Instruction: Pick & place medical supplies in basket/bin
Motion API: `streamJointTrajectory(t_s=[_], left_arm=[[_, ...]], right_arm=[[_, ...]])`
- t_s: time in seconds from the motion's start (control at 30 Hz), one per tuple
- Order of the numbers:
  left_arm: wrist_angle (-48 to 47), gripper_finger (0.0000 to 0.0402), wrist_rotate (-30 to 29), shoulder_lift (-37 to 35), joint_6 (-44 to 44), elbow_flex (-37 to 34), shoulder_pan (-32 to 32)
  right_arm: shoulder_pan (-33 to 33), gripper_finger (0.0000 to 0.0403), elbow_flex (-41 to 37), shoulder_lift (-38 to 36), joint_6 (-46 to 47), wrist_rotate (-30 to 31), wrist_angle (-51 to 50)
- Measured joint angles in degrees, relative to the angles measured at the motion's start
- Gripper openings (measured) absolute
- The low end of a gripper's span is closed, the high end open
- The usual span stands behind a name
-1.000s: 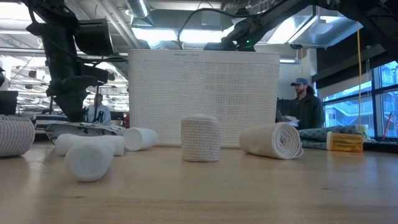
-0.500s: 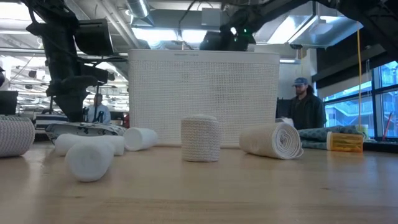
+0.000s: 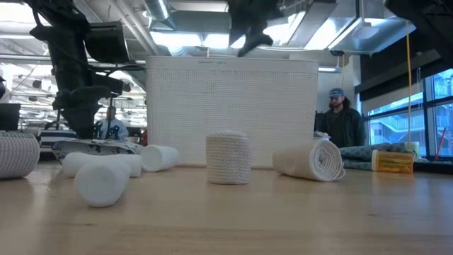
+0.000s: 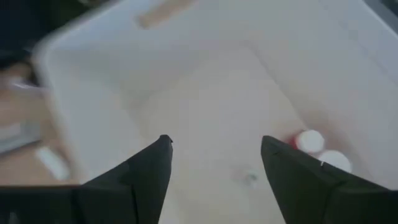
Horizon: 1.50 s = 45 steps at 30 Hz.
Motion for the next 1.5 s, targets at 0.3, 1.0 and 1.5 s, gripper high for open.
streamJointTrajectory(t_s=[0.3, 1.0, 1.5], left_arm=[[0.0, 0.0005, 0.0, 0.0, 0.9, 0.0, 0.0], [1.0, 0.0006, -0.1, 0.0, 4.7, 0.0, 0.0], [1.4, 0.0004, -0.1, 0.0, 6.7, 0.0, 0.0]], right_arm=[[8.8, 0.0246, -2.3, -6.8, 12.0, 4.5, -17.6], [29.2, 0.0246, -27.6, -14.5, 50.4, 6.1, -19.2], [22.5, 0.0252, -57.9, -33.7, 53.7, 5.9, -19.3]])
